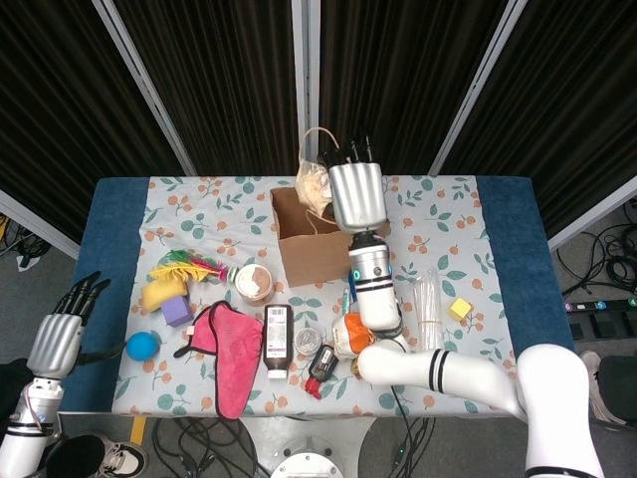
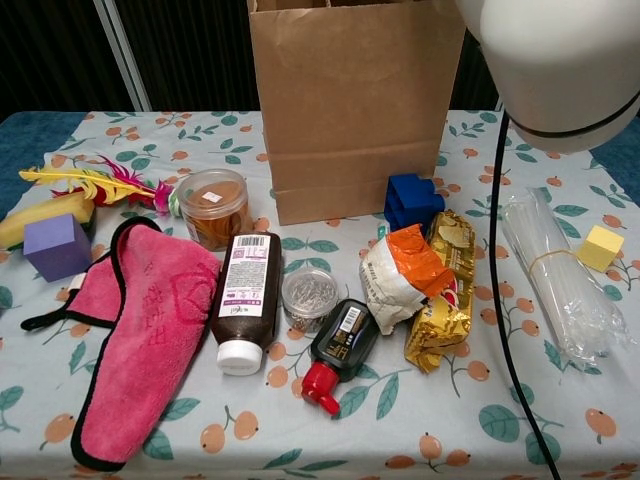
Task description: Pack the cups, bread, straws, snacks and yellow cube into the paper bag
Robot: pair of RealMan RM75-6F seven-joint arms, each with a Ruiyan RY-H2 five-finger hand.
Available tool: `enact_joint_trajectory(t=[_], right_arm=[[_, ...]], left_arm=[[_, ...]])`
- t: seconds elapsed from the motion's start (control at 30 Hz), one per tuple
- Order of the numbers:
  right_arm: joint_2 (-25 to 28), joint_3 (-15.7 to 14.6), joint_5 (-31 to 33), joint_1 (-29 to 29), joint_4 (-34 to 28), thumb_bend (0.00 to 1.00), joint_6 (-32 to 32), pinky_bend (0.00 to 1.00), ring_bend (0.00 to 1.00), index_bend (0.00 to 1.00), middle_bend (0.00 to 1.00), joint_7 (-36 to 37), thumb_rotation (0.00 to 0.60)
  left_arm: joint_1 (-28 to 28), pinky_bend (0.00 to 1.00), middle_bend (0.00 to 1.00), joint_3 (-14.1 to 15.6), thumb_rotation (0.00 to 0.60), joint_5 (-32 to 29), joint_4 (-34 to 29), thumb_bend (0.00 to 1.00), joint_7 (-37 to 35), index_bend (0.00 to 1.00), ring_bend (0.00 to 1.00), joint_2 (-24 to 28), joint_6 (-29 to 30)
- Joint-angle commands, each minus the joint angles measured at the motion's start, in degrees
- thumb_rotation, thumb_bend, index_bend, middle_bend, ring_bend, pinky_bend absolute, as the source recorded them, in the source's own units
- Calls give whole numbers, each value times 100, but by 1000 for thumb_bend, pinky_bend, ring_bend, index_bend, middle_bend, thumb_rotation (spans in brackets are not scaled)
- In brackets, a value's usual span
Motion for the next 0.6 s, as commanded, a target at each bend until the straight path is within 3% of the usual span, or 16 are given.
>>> enact_joint_trajectory(t=[0.03, 0.37, 0.6], right_arm=[[178, -19, 163, -83, -322, 0, -22, 17, 27, 200, 255, -168, 600], [542, -26, 130, -254, -984, 0, 280, 10, 11, 176, 233, -278, 600], [930, -220, 508, -453, -1686, 0, 294, 9, 1, 144, 218, -715, 600]], left_arm=[[-1, 188, 144, -2, 559, 11, -16, 147, 3, 154, 92, 5, 15], [-2, 188, 144, -2, 556, 54, -143, 147, 32, 154, 92, 61, 68], [15, 188, 145, 38, 558, 139, -287, 147, 148, 154, 92, 93, 140]])
